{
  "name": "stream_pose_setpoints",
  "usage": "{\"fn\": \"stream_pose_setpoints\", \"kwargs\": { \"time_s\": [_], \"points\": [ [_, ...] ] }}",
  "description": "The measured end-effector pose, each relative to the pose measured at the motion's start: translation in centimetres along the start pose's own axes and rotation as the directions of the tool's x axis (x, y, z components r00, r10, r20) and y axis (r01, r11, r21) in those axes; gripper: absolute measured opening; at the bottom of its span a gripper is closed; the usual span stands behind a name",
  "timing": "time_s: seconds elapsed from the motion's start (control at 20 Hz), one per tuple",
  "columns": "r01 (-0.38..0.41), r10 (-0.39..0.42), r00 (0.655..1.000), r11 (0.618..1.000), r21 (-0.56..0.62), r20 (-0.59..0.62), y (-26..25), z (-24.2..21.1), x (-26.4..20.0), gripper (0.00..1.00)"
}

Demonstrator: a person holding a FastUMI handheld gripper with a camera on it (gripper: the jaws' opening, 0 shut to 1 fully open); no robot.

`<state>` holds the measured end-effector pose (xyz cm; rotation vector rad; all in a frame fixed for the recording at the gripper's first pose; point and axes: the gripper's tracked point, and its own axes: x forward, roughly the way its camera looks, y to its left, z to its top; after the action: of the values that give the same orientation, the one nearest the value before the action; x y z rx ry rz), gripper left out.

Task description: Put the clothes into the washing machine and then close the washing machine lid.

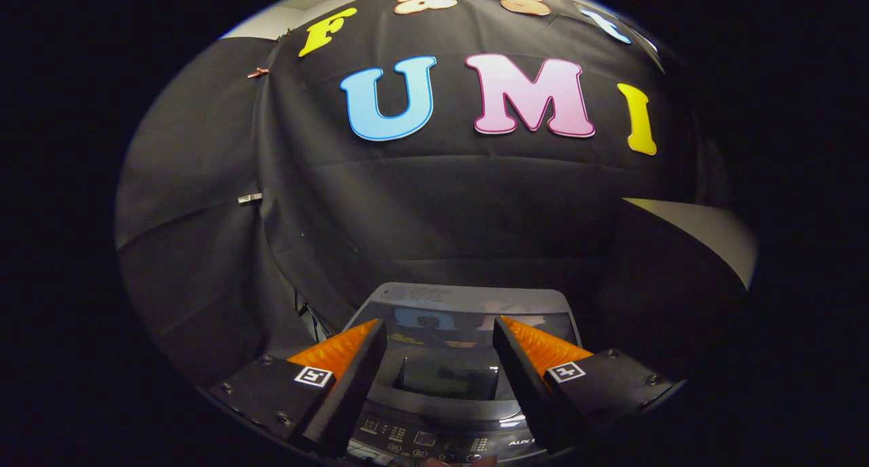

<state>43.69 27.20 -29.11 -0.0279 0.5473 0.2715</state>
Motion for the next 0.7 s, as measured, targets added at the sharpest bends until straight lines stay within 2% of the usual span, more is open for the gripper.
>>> {"fn": "stream_pose_setpoints", "kwargs": {
  "time_s": [0.25,0.7],
  "points": [
    [-0.01,0.01,0.994,1.0,-0.005,0.109,0.1,2.1,0.1,0.99],
    [-0.003,0.012,0.961,0.999,-0.033,0.277,-0.3,5.8,-0.1,0.98]
  ]
}}
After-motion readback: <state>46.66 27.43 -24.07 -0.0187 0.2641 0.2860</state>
